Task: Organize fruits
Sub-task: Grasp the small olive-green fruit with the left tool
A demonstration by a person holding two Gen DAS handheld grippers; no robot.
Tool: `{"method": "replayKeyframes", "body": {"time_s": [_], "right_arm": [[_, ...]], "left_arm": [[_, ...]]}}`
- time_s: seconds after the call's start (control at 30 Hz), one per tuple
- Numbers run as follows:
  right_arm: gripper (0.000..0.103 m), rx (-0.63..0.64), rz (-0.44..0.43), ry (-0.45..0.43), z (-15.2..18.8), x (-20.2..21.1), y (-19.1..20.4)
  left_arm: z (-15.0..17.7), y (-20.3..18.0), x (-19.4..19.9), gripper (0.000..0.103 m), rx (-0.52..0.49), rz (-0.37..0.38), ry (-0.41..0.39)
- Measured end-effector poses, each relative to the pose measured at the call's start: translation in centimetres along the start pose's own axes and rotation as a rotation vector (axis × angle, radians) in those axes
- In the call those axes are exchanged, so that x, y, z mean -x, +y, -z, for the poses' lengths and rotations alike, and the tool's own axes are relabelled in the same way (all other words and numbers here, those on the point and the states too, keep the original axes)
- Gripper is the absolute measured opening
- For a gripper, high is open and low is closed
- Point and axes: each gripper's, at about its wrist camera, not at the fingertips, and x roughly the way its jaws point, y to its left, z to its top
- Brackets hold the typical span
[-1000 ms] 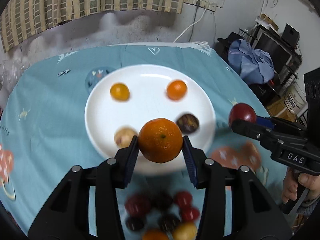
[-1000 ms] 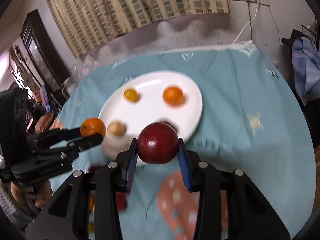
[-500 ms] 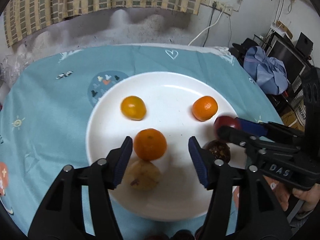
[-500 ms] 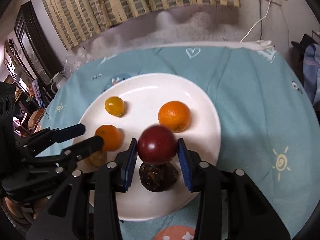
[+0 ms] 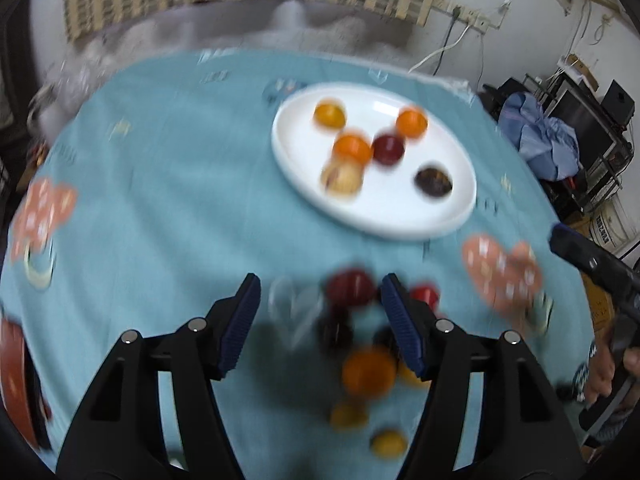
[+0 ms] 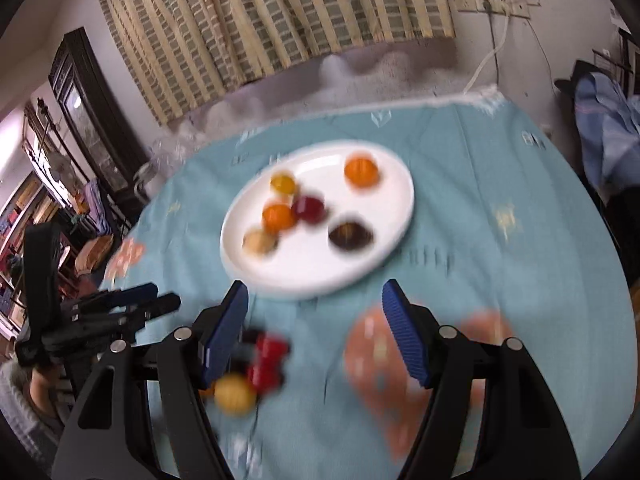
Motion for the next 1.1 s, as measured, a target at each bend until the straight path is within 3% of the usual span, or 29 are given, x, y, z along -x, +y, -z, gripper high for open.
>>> {"method": "replayKeyframes", "body": {"time_s": [0.13,0.27,0.6,0.8,1.0,1.07,1.1], "right_arm": [[0.07,-0.012,-0.01,0.094,5.7,1.9,0.6],[0.07,0.005,-0.013,0.145,8.5,3.0,1.2],[0.07,0.007,0.018,0.124,8.6,4.4,1.5],[0.07,-0.026,0.042,0.125,9.3,5.0,0.6],[0.07,-0.058,0.056,0.122,9.7,5.4,-0.2],[0.07,-0.057,0.053,0.123,9.6,5.4,-0.1],[0.07,-0.054,0.051,0.122,9.6,5.3,0.0]], "left_arm": [[4.7,0.1,0.6,0.065,0.0,0.007,0.067],[7.9,-0.2,1.1,0.065,-0.026,0.012,0.1],[10.1,-4.1,1.2,0.065,-0.151,0.088,0.121],[10.1,-4.5,-0.5,0.062,-0.127,0.137,0.17],[10.3,-4.6,-1.6,0.047,-0.148,0.128,0.176],[10.2,-4.6,-1.6,0.028,-0.167,0.111,0.173],[10.2,-4.3,-1.5,0.028,-0.15,0.136,0.182]]}}
